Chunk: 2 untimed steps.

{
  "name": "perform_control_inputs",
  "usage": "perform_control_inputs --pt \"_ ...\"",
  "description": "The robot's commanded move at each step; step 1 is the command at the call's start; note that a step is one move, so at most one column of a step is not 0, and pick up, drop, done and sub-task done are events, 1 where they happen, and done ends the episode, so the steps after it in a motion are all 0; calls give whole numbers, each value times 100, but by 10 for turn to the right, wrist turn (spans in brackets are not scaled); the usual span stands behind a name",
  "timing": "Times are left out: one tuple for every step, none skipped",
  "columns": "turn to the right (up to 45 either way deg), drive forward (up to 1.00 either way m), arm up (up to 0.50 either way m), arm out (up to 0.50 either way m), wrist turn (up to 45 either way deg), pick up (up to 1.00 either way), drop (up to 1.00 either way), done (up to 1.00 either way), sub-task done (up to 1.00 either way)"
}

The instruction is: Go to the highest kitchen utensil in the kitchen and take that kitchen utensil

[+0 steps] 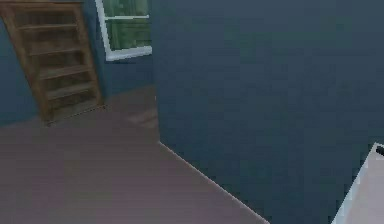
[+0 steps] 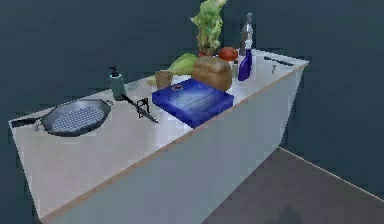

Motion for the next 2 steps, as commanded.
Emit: perform_control_inputs --pt "-240 0 0 0 0 0 0 0 0" --pt "0 0 50 0 0 0 0 0 0"
